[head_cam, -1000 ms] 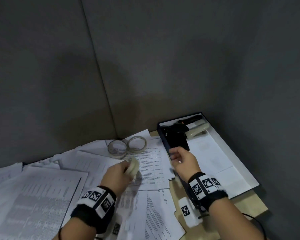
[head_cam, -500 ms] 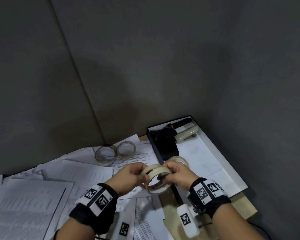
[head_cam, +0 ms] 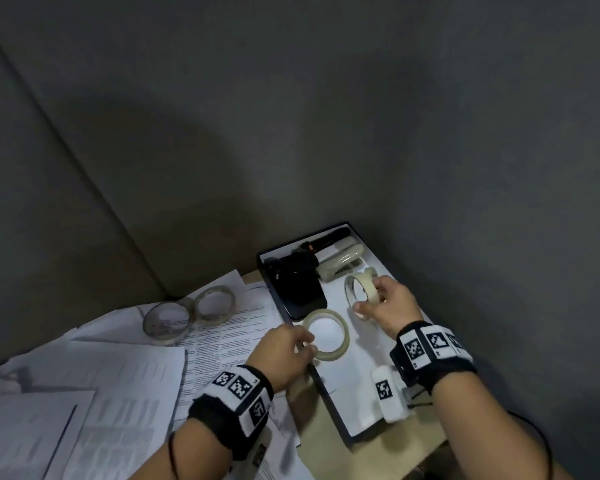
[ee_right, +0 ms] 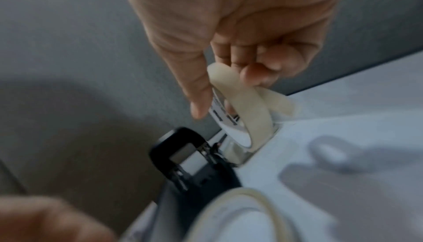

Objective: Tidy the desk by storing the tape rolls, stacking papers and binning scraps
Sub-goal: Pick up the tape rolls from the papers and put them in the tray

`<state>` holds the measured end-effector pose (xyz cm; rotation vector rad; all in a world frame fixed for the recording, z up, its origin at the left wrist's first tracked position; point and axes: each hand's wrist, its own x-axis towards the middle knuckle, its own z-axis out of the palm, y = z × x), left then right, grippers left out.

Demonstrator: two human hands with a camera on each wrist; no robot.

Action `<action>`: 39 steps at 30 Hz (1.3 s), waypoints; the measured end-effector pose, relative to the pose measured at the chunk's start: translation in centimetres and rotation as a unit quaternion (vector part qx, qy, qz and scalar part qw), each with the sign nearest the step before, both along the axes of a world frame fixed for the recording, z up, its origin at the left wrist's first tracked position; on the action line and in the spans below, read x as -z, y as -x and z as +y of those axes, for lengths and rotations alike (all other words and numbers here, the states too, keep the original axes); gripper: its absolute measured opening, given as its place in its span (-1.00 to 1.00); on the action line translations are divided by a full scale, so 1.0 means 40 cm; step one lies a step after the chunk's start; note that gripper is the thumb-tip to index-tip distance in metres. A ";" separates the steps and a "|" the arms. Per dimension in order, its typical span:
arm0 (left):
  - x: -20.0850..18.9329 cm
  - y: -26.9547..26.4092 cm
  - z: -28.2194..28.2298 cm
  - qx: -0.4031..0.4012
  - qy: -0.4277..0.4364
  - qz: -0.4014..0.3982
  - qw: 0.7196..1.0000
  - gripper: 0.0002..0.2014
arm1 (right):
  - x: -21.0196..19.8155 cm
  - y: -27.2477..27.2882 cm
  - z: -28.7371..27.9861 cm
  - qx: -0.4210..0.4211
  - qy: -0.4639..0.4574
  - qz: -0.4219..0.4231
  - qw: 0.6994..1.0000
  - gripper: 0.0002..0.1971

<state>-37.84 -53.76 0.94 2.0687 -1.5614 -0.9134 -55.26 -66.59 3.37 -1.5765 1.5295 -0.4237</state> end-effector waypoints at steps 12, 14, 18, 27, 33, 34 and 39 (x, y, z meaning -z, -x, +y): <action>0.067 0.108 -0.059 0.203 -0.085 -0.245 0.944 -0.69 | 0.098 -0.014 0.008 -0.202 0.036 0.259 0.944 -0.58; 0.064 0.113 -0.067 0.207 -0.089 -0.246 0.943 -0.69 | 0.100 -0.012 0.001 -0.222 0.026 0.275 0.935 -0.60; 0.067 0.115 -0.072 0.228 -0.104 -0.257 0.933 -0.66 | 0.095 -0.015 -0.003 -0.259 0.027 0.309 0.915 -0.69; 0.083 0.106 -0.061 0.225 -0.107 -0.269 0.930 -0.67 | 0.082 -0.013 -0.012 -0.262 0.025 0.344 0.901 -0.60; 0.090 0.117 -0.062 0.218 -0.103 -0.267 0.933 -0.66 | 0.095 -0.023 -0.018 -0.276 0.066 0.392 0.875 -0.75; 0.090 0.118 -0.063 0.217 -0.101 -0.267 0.934 -0.66 | 0.092 -0.024 -0.022 -0.273 0.072 0.398 0.873 -0.76; 0.082 0.103 -0.060 0.202 -0.063 -0.234 0.949 -0.67 | 0.068 -0.022 -0.024 -0.246 0.071 0.377 0.890 -0.69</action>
